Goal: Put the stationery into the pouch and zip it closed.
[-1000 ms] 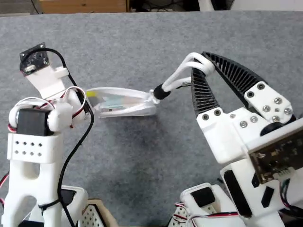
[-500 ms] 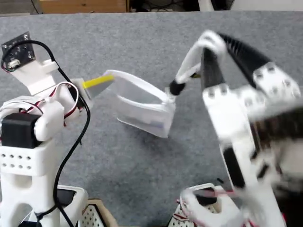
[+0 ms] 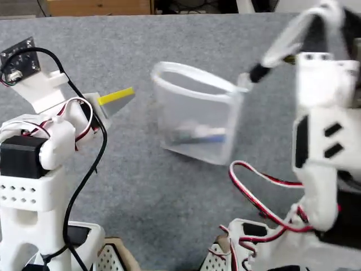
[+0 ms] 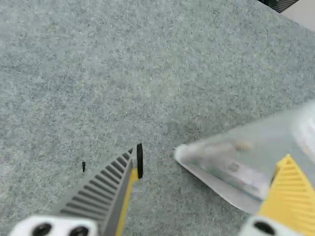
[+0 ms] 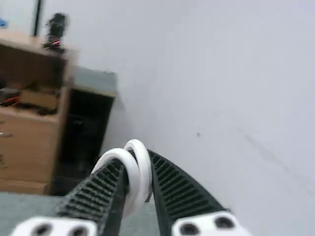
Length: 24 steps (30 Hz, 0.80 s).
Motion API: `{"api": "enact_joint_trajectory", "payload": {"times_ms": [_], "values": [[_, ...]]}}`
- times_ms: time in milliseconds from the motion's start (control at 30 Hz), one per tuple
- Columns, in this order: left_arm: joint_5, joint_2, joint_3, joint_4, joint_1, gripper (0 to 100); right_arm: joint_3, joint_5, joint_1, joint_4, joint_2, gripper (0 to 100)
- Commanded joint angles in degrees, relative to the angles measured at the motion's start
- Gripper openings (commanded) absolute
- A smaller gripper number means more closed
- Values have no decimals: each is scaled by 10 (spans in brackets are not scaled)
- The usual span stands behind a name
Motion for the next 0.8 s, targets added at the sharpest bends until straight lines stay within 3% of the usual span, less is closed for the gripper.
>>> {"api": "enact_joint_trajectory", "payload": {"times_ms": [0,300,567,767], "values": [[-5,-2,-20,4,-2,412,-66,-16,45,-23,3,12],[-4,-2,-20,34,0,414,-91,-17,45,4,4,12],[-5,-2,-19,41,-3,413,-87,-49,-108,93,9,12],[-5,-2,-19,69,-2,414,-68,-69,-156,94,51,12]]}}
